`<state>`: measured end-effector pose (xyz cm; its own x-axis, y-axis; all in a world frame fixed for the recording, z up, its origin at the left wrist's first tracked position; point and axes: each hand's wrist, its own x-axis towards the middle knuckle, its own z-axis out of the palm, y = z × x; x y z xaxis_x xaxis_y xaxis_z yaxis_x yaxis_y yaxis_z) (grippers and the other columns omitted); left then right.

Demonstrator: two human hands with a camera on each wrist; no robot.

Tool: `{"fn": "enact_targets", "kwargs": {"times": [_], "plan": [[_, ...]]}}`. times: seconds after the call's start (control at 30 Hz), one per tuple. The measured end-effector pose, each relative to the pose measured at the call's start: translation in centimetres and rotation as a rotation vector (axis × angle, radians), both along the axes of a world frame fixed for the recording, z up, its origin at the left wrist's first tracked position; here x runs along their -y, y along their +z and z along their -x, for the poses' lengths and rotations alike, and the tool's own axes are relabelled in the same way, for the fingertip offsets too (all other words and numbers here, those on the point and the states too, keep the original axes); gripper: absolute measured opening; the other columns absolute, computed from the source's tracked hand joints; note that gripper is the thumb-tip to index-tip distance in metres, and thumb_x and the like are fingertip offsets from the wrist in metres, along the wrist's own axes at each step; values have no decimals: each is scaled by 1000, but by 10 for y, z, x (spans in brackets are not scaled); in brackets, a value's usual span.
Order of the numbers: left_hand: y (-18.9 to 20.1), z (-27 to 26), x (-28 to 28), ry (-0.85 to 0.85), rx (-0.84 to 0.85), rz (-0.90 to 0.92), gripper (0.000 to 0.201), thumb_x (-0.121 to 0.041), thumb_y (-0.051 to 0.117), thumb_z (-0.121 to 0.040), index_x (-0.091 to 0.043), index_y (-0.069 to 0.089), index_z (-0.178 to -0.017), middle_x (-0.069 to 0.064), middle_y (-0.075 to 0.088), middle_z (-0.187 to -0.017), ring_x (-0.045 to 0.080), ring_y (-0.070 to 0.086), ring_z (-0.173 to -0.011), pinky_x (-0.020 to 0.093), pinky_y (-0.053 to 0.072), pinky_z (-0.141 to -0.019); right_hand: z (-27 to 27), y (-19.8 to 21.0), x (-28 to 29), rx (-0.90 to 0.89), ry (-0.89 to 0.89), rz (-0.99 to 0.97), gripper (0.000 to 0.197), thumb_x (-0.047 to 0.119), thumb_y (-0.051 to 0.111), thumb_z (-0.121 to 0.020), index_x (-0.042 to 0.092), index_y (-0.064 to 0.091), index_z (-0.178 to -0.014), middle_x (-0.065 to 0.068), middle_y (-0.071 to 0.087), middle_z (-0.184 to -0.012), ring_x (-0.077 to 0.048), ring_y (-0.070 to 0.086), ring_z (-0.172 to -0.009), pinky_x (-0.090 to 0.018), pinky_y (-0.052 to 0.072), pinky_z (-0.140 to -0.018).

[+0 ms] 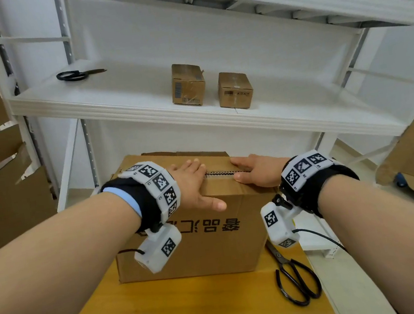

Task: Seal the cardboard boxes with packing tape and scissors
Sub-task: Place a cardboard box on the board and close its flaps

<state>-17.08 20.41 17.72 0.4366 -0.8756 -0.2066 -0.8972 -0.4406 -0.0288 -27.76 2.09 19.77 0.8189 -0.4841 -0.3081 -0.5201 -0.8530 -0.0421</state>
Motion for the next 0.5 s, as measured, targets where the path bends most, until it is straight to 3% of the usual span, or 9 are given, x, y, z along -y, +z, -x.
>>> {"fn": "enact_targets", "kwargs": {"times": [0.07,0.2,0.3,0.5], "plan": [[-8,2,0,16,20,39,110,-81,38,-79,-12,-2,-155,6,-6,-163,21,-3,-150,47,5,-121,0,-2,5,31,-34,-24,71,66,40,-96,40,13,-157,-7,26,-158,-31,35,-141,-50,29,-116],[-12,-3,-4,9,13,89,102,-72,47,-84,-16,-2,-155,5,-7,-163,22,-4,-150,46,5,-122,4,-9,17,216,-248,-217,106,77,62,-75,36,8,-157,-7,23,-161,-33,35,-142,-49,31,-116],[-11,-10,-8,8,5,92,100,-71,46,-85,-19,-2,-155,5,-8,-163,22,-5,-150,45,4,-122,8,-13,16,275,-261,-342,101,70,60,-82,27,10,-158,-5,29,-160,-28,40,-139,-40,34,-111],[-12,-22,-14,69,52,106,100,-71,44,-86,-12,2,-155,9,-3,-163,23,-2,-150,44,7,-122,-1,-20,7,366,-144,-251,83,65,48,-93,22,20,-157,-5,32,-159,-26,38,-141,-38,31,-114]]}}
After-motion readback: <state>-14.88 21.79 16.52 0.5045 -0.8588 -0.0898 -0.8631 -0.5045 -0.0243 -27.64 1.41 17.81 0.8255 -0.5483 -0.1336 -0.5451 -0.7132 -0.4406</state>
